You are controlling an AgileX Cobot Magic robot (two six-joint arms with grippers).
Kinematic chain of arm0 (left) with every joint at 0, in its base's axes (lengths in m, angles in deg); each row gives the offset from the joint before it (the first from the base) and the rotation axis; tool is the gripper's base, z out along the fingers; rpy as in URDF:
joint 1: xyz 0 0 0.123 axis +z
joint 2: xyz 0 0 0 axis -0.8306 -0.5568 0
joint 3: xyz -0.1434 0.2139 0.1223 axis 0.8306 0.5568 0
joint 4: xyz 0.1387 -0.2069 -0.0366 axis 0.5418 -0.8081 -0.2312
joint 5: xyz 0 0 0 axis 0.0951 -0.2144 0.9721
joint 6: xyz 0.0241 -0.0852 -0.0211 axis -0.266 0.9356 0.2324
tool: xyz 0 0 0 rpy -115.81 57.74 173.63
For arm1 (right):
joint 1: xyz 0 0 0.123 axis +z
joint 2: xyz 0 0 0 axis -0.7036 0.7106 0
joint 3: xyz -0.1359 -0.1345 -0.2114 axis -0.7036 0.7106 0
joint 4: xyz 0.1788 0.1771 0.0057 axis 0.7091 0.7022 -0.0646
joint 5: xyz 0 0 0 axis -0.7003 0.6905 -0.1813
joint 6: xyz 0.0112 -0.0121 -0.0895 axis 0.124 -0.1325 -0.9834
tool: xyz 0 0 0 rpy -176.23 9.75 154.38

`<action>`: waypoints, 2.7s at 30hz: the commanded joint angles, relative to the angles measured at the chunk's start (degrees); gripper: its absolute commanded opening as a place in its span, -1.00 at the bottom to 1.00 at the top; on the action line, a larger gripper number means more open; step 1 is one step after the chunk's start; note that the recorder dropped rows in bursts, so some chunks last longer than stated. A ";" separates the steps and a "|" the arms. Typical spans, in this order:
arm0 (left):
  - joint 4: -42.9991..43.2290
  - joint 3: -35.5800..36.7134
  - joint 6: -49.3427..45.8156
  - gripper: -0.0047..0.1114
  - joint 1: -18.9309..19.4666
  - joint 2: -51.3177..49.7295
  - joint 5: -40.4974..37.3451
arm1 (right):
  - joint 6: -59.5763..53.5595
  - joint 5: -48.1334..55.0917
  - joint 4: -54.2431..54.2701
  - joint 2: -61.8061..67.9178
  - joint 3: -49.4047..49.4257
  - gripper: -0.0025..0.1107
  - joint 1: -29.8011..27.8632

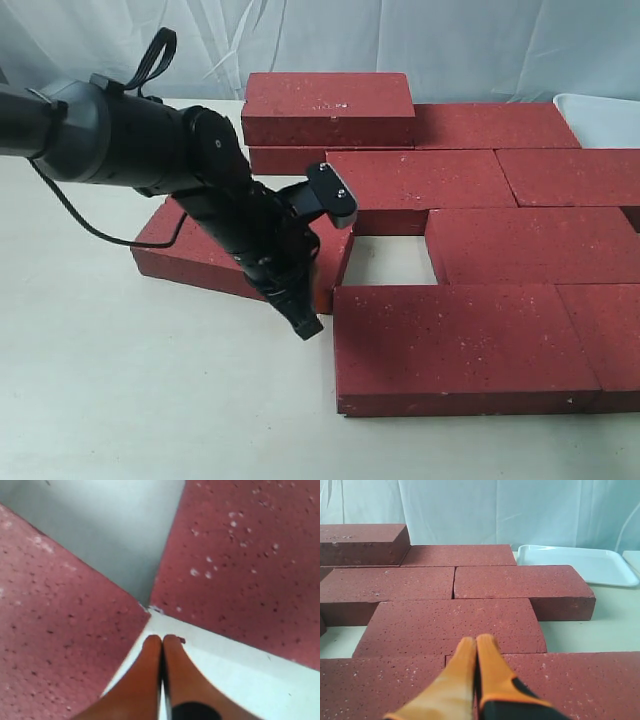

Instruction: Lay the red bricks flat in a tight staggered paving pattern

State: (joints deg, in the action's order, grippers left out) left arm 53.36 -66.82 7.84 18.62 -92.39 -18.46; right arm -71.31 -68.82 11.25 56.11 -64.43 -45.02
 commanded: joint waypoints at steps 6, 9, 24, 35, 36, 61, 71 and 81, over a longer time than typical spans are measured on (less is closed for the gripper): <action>-2.10 -0.02 0.38 -0.91 -0.30 -0.02 2.60 | 0.00 -0.45 0.39 -0.45 0.08 -0.97 -0.33; -2.10 -0.02 0.51 -0.91 -0.30 -0.02 -1.66 | 0.00 -0.45 0.39 -0.45 0.08 -0.97 -0.33; 25.86 -0.02 23.85 -0.91 2.88 12.38 -4.60 | 0.00 -0.45 0.39 -0.45 0.08 -0.97 -0.33; 36.99 -0.02 49.35 -0.91 26.15 5.27 2.27 | 0.00 -0.45 0.39 -0.45 0.08 -0.97 -0.33; 36.15 -0.02 49.35 -0.91 26.72 4.20 2.75 | 0.00 -0.45 0.39 -0.45 0.08 -0.97 -0.33; 14.19 -0.02 31.93 -0.91 25.32 -2.26 -12.99 | 0.00 -0.45 0.39 -0.45 0.08 -0.97 -0.33; 2.15 -0.02 23.84 -0.91 22.44 -4.27 -14.23 | 0.00 -0.45 0.39 -0.45 0.08 -0.97 -0.33; 0.68 -0.02 23.25 -0.91 15.95 -5.56 -4.92 | 0.00 -0.45 0.39 -0.45 0.08 -0.97 -0.33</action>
State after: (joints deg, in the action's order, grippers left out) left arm 55.80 -66.82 31.80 36.39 -97.88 -25.49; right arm -71.31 -68.82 11.61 56.11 -64.43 -45.02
